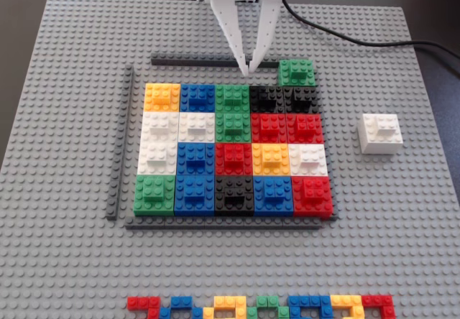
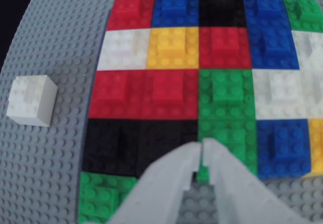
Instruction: Grab the cube and place it into the grid
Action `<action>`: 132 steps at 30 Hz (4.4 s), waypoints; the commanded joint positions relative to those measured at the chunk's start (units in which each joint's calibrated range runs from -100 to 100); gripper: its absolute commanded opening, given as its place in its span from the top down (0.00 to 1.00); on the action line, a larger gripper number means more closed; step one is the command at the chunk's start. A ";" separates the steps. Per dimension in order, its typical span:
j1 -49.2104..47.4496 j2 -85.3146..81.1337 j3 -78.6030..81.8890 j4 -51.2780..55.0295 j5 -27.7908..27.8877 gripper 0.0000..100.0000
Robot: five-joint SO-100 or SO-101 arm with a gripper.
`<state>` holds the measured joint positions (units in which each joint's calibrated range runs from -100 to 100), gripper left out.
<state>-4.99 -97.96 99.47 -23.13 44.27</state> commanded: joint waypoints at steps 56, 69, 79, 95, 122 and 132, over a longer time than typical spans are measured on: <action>-10.81 38.46 -64.99 23.22 -8.69 1.00; -18.76 71.57 -98.79 28.21 -14.41 0.98; -21.27 95.04 -117.46 28.21 -16.17 0.98; -24.07 119.98 -132.59 29.13 -17.44 0.67; -20.90 136.23 -145.28 27.72 -15.58 0.65; -21.27 136.40 -145.10 27.42 -15.92 0.65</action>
<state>-25.77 40.37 -41.92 4.66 28.40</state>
